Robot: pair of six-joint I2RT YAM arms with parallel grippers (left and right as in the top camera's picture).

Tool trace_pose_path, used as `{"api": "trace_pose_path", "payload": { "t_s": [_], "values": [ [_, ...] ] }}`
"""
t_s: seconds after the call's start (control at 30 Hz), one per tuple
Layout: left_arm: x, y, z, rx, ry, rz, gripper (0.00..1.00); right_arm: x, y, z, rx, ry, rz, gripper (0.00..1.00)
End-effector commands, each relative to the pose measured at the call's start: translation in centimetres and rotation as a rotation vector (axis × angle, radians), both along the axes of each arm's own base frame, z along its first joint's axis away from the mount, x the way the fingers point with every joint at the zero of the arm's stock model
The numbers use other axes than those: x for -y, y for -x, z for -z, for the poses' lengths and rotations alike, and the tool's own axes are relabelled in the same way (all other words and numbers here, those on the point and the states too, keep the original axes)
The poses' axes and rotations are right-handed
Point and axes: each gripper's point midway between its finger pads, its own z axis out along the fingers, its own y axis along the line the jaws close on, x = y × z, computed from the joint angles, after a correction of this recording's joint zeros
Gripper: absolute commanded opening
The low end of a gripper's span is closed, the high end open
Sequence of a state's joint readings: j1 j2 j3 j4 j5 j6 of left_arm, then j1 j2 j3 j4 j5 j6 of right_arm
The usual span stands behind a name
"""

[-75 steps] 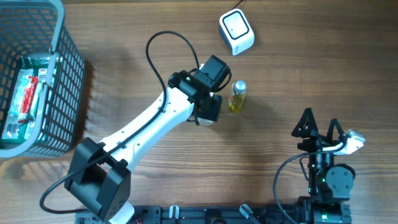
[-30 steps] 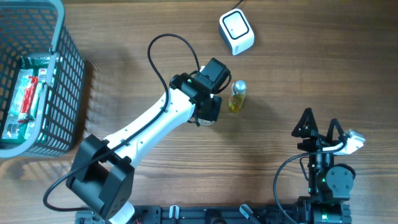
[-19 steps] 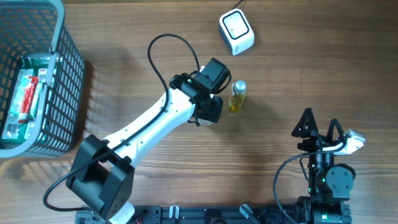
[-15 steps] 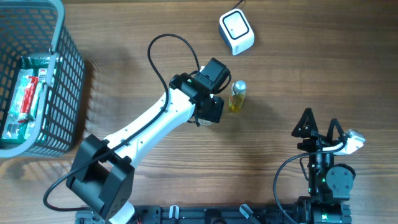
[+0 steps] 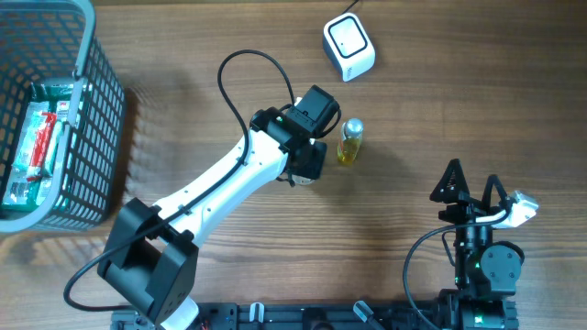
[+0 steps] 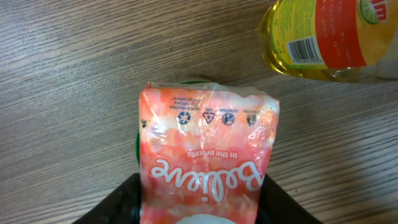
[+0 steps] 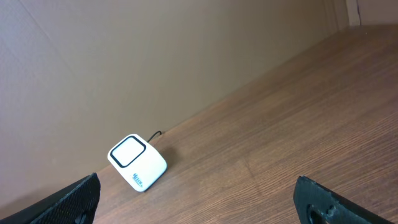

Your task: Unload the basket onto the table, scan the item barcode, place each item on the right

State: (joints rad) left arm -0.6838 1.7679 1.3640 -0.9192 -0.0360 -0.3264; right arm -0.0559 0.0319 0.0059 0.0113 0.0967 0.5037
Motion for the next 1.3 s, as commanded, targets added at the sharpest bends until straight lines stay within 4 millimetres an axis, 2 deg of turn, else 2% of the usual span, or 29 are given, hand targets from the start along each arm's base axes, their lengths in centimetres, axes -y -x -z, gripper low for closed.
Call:
{"api": "trace_pose_path", "payload": {
  "t_s": [0.0, 0.07, 0.13, 0.2, 0.4, 0.53, 0.73, 0.87, 1.0, 1.1, 1.27],
  "values": [
    [0.0, 0.2, 0.1, -0.004, -0.003, 0.006, 0.42, -0.1, 0.0, -0.1, 0.005, 0.004, -0.005, 1.0],
    [0.0, 0.2, 0.1, -0.003, -0.002, 0.006, 0.42, -0.1, 0.0, -0.1, 0.005, 0.004, -0.005, 1.0],
    [-0.2, 0.0, -0.2, 0.005, -0.003, 0.0, 0.33, -0.1, 0.0, -0.1, 0.005, 0.004, -0.005, 1.0],
    [-0.6, -0.3, -0.7, 0.018, 0.005, -0.011, 0.31, -0.1, 0.0, -0.1, 0.005, 0.004, -0.005, 1.0],
    [-3.1, -1.5, -4.5, 0.094, 0.057, -0.084, 0.31, -0.1, 0.0, -0.1, 0.005, 0.004, -0.005, 1.0],
    [-5.6, -2.0, -5.3, 0.093, 0.047, -0.147, 0.32, -0.1, 0.0, -0.1, 0.005, 0.004, -0.005, 1.0],
    [-9.0, -1.9, -4.7, 0.055, -0.024, -0.22, 0.32, -0.1, 0.0, -0.1, 0.005, 0.003, -0.005, 1.0],
    [-9.5, -1.4, -3.8, 0.028, -0.032, -0.261, 0.32, -0.1, 0.0, -0.1, 0.005, 0.004, -0.005, 1.0],
    [-10.0, -0.2, -1.6, -0.018, -0.048, -0.311, 0.32, -0.1, 0.0, -0.1, 0.005, 0.004, -0.005, 1.0],
    [-9.8, 0.5, 0.9, -0.03, -0.043, -0.316, 0.31, -0.1, 0.0, -0.1, 0.005, 0.004, -0.005, 1.0],
    [-7.6, 0.9, 2.4, -0.035, 0.036, -0.27, 0.31, -0.1, 0.0, -0.1, 0.005, 0.004, -0.005, 1.0]
  ]
}}
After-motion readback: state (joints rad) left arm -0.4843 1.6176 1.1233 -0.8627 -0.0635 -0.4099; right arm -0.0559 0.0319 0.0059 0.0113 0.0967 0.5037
